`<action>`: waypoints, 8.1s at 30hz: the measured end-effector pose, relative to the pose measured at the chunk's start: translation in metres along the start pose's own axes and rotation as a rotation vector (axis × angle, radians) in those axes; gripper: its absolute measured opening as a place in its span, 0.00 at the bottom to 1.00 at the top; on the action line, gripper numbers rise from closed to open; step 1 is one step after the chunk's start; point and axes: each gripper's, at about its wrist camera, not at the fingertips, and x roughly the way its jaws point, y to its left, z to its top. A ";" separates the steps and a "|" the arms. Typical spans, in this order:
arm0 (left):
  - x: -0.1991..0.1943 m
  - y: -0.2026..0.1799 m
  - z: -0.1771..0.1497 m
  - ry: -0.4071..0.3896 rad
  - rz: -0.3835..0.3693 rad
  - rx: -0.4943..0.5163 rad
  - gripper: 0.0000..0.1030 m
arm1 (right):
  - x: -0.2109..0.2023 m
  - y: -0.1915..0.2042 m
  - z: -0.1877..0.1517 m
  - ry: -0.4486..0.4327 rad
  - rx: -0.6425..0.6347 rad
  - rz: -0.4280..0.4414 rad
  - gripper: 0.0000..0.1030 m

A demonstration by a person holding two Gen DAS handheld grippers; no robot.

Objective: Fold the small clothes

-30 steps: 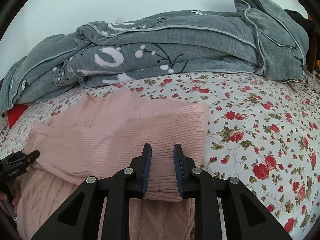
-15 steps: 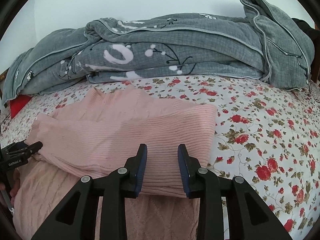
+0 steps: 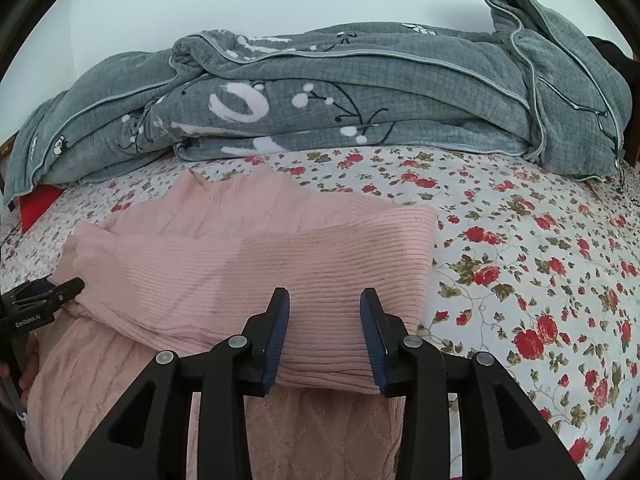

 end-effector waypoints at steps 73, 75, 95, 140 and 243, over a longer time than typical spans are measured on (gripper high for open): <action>-0.179 -0.019 -0.219 0.031 0.039 -0.041 0.72 | -0.188 0.012 -0.238 0.073 0.095 0.163 0.45; -0.180 -0.026 -0.221 0.016 0.038 -0.030 0.49 | -0.185 0.024 -0.239 0.091 0.040 0.163 0.28; -0.202 0.007 -0.221 0.027 -0.094 -0.068 0.11 | -0.207 -0.013 -0.239 0.007 0.124 0.161 0.06; -0.189 0.029 -0.240 0.066 -0.278 -0.246 0.11 | -0.192 0.004 -0.238 0.092 0.077 0.134 0.11; 0.045 0.107 0.071 -0.175 -0.446 -0.574 0.52 | 0.072 -0.057 0.057 -0.017 0.470 0.186 0.35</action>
